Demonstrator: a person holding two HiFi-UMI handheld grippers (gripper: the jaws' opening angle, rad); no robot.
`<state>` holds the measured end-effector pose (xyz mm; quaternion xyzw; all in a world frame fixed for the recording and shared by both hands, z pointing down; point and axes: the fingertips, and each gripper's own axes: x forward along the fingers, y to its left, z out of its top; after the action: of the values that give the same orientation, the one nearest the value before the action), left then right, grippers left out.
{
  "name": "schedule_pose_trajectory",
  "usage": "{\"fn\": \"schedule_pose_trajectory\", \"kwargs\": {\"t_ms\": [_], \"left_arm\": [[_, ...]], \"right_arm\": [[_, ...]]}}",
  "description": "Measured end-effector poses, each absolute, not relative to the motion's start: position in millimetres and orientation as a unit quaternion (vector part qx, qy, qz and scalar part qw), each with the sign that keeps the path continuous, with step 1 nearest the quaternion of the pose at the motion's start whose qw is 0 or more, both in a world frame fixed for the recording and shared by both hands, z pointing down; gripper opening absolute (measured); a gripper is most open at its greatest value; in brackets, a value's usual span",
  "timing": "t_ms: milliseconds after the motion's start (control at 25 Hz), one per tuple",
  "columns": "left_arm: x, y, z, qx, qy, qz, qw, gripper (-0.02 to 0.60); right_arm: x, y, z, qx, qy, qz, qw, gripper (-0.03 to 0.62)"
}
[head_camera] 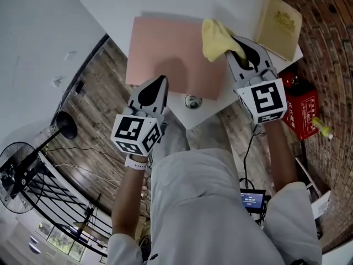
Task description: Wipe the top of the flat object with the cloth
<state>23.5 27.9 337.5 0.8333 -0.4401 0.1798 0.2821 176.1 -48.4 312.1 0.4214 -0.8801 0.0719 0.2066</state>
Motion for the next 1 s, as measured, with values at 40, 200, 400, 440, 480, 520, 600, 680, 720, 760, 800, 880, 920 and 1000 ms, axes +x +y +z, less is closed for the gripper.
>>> {"fn": "schedule_pose_trajectory", "kwargs": {"t_ms": [40,200,400,440,480,520,600,680,720,760,800,880,920,1000], "left_arm": [[22,26,345,0.832,-0.44,0.181,0.285,0.018],[14,18,370,0.823,-0.446,0.183,0.3,0.018],[5,13,396,0.813,-0.456,0.188,0.312,0.018],[4,12,400,0.81,-0.458,0.189,0.314,0.018],[2,12,404,0.807,-0.459,0.191,0.319,0.018],[0,13,409,0.804,-0.459,0.194,0.325,0.018],[-1,16,417,0.799,-0.458,0.202,0.334,0.018],[-2,17,420,0.797,-0.46,0.208,0.332,0.018],[-3,17,421,0.795,-0.462,0.212,0.332,0.018],[-3,17,422,0.792,-0.464,0.217,0.333,0.018],[-3,16,424,0.789,-0.464,0.223,0.336,0.018],[-2,16,427,0.786,-0.46,0.234,0.34,0.018],[-1,16,428,0.786,-0.458,0.239,0.339,0.018],[-1,15,429,0.789,-0.455,0.245,0.332,0.018]], "right_arm": [[175,-53,318,0.419,-0.88,0.068,0.214,0.046],[173,-70,343,0.406,-0.88,0.054,0.242,0.046],[176,-88,365,0.393,-0.875,0.029,0.281,0.046],[177,-91,369,0.391,-0.873,0.023,0.29,0.046],[177,-94,373,0.388,-0.871,0.017,0.299,0.046],[177,-97,378,0.385,-0.87,0.012,0.308,0.046],[175,-99,387,0.378,-0.867,0.01,0.324,0.046],[173,-99,398,0.369,-0.866,0.018,0.337,0.046],[172,-98,403,0.364,-0.865,0.021,0.345,0.046],[172,-96,409,0.359,-0.863,0.021,0.354,0.046],[171,-94,413,0.355,-0.862,0.018,0.361,0.046],[170,-89,417,0.35,-0.862,0.007,0.367,0.046],[170,-87,417,0.349,-0.862,0.002,0.368,0.046],[168,-82,417,0.346,-0.862,0.0,0.369,0.046]]}}
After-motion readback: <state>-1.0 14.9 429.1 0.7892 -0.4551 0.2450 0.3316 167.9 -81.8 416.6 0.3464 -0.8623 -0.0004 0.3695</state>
